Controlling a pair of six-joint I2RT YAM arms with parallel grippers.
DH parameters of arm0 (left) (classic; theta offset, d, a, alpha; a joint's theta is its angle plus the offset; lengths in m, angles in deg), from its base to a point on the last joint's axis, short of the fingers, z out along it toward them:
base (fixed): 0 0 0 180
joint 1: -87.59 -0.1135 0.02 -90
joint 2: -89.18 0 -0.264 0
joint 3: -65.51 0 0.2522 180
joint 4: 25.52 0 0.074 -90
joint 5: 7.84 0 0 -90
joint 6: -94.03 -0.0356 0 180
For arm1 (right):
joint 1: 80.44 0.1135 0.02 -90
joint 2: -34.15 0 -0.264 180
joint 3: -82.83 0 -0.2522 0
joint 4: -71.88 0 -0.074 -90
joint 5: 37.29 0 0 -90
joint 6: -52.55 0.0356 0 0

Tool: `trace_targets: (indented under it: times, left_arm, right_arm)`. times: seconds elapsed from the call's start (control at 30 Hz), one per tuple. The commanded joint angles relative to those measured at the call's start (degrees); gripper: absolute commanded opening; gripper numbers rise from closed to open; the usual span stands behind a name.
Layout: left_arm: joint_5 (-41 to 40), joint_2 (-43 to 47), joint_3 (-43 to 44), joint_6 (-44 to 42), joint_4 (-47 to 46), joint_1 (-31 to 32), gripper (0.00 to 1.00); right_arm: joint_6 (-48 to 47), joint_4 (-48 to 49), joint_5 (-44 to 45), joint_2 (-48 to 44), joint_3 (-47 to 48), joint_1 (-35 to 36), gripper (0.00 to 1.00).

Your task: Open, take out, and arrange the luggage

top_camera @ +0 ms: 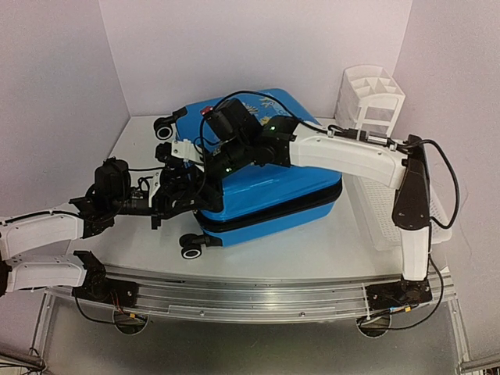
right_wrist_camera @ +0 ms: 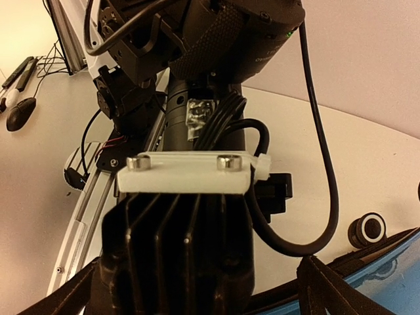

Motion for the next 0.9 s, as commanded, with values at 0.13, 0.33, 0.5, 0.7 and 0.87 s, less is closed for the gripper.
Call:
trace_targets:
  times: [0.13, 0.33, 0.5, 0.7, 0.87]
  left_arm:
    - [-0.2, 3.3, 5.2, -0.2, -10.6, -0.3, 0.00]
    - [-0.8, 3.5, 5.4, 0.8, -10.7, -0.3, 0.00]
    - [-1.6, 4.0, 5.4, 4.5, -10.7, -1.4, 0.00]
    - [-1.8, 4.6, 5.3, 9.9, -9.6, -5.0, 0.00]
    - [-0.3, 3.2, 5.7, 15.0, -10.0, -11.3, 0.00]
  right_arm:
    - [-3.8, -10.1, -1.2, 4.6, 4.8, 2.0, 0.81]
    - [-4.6, -10.1, -0.3, 4.5, 4.1, 2.1, 0.36]
    - [-6.2, -10.1, 1.6, 1.5, 0.5, 2.1, 0.09]
    - [-7.5, -10.2, 1.6, -1.8, -2.8, 2.1, 0.00]
    - [-7.1, -10.6, -1.0, -4.4, -5.0, 2.7, 0.00]
